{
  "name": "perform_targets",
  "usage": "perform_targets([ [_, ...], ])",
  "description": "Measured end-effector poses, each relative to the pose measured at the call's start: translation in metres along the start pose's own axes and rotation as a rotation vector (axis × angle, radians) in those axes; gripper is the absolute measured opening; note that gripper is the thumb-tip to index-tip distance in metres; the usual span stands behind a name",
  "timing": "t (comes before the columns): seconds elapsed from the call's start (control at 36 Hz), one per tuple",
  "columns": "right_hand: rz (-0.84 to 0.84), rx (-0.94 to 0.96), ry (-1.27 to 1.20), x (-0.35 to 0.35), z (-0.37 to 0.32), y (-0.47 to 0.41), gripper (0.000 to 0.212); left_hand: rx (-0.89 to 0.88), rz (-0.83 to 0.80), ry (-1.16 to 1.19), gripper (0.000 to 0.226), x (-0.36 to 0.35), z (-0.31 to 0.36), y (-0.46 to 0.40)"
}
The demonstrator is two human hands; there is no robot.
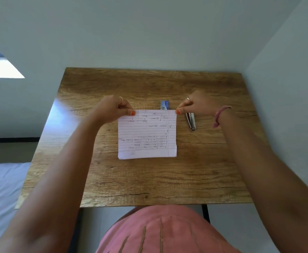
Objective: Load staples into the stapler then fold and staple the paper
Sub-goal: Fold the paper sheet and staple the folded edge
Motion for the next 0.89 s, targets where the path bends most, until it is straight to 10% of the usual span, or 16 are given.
perform_targets([
  [0.69,-0.019,0.089,-0.014,-0.014,-0.034,0.001,0.025,0.047,0.090,0.033,0.010,0.023,-0.013,0.001],
  [0.89,0.316,-0.263,-0.614,0.015,0.011,0.010,0.004,0.127,0.121,0.109,0.017,0.027,-0.014,0.009],
])
Point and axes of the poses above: each hand's wrist, its own y-axis away from the middle knuckle, its own x-axis out of the back of the hand, z = x × y, the point moved 9 cm from there along -y, towards the middle knuckle, and after that the axes turned 10 degrees about z, right-handed, at the moved point
